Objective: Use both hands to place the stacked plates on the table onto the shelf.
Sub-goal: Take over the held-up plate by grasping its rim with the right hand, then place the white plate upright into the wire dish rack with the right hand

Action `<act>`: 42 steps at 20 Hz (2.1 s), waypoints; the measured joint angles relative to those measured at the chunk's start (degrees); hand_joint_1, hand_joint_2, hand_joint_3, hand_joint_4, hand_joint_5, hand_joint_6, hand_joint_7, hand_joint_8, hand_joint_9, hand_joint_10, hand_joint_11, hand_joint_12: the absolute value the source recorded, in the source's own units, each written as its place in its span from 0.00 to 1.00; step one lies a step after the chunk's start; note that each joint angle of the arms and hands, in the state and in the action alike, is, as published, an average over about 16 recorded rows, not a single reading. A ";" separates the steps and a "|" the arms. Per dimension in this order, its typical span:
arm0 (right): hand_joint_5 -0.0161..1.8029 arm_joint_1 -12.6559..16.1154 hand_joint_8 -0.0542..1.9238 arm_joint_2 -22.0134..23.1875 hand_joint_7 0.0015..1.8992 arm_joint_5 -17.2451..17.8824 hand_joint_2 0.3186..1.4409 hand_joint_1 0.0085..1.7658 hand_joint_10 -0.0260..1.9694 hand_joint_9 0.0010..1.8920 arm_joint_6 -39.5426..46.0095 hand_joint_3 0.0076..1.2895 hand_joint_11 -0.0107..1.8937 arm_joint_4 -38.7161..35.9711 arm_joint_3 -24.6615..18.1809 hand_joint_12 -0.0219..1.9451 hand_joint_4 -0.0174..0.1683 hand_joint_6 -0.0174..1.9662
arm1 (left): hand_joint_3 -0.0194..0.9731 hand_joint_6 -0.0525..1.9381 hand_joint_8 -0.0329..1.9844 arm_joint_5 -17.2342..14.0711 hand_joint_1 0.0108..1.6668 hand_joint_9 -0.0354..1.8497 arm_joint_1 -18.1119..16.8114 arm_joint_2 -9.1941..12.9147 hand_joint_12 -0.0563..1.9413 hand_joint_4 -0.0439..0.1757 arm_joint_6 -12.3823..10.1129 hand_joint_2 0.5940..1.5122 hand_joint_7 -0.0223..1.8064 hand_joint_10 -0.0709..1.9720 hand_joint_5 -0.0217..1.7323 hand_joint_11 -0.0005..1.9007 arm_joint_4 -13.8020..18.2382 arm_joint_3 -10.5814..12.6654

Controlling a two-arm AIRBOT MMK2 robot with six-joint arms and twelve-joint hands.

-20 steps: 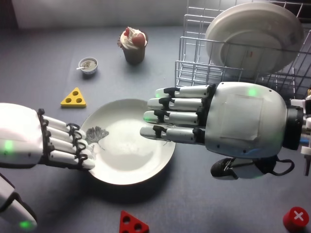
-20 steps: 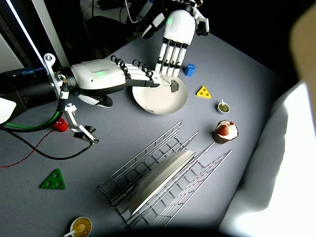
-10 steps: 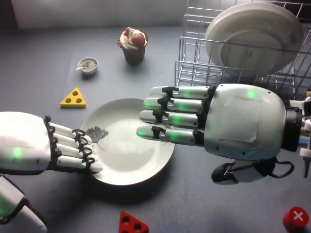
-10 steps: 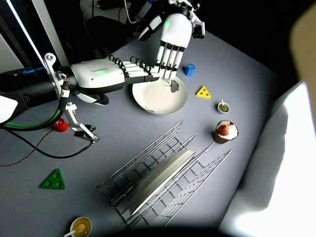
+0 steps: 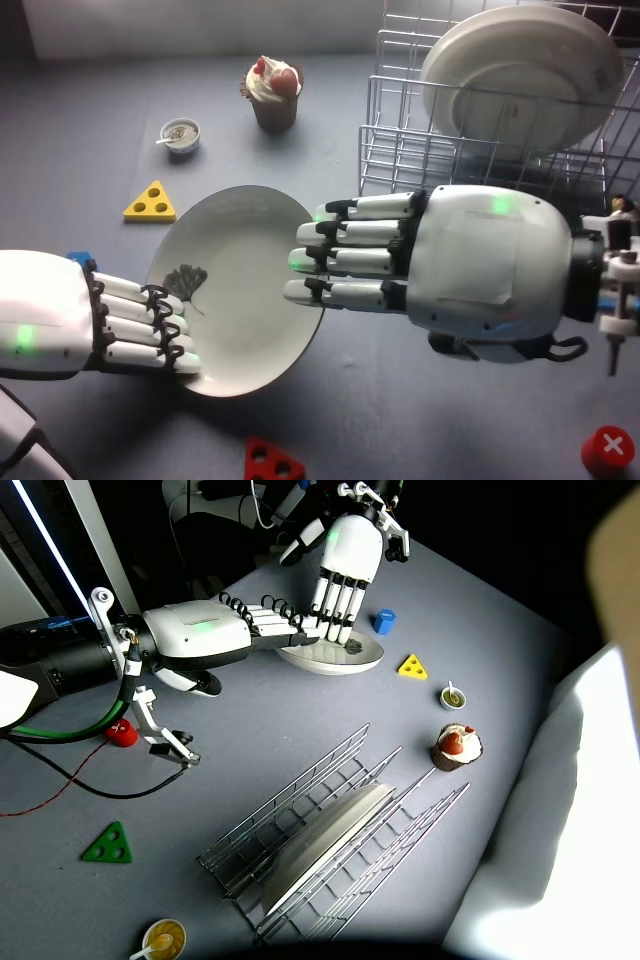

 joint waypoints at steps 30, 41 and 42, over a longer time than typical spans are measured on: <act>0.32 4.61 0.12 -18.32 0.32 -2.30 0.52 0.77 0.17 0.32 -7.84 0.00 0.33 -0.86 13.74 0.30 0.09 0.14 | 0.01 0.01 0.01 -1.13 0.01 0.11 1.42 -0.29 0.02 0.15 -0.07 0.43 0.10 0.03 0.08 0.08 -0.82 1.27; 0.49 4.92 0.32 -15.52 0.54 -2.95 0.56 0.81 0.41 0.57 -8.00 0.00 0.58 2.51 8.79 0.38 0.07 0.38 | 0.01 0.01 0.01 -1.61 0.01 0.12 1.17 -0.27 0.03 0.17 -0.19 0.44 0.10 0.03 0.07 0.09 -2.30 2.21; 0.50 4.93 0.33 -15.01 0.55 -3.08 0.56 0.80 0.41 0.58 -8.00 0.00 0.60 3.23 8.04 0.36 0.07 0.39 | 0.01 0.02 0.01 -1.49 0.01 0.12 0.99 -0.26 0.03 0.17 -0.17 0.44 0.10 0.03 0.07 0.09 -2.83 2.39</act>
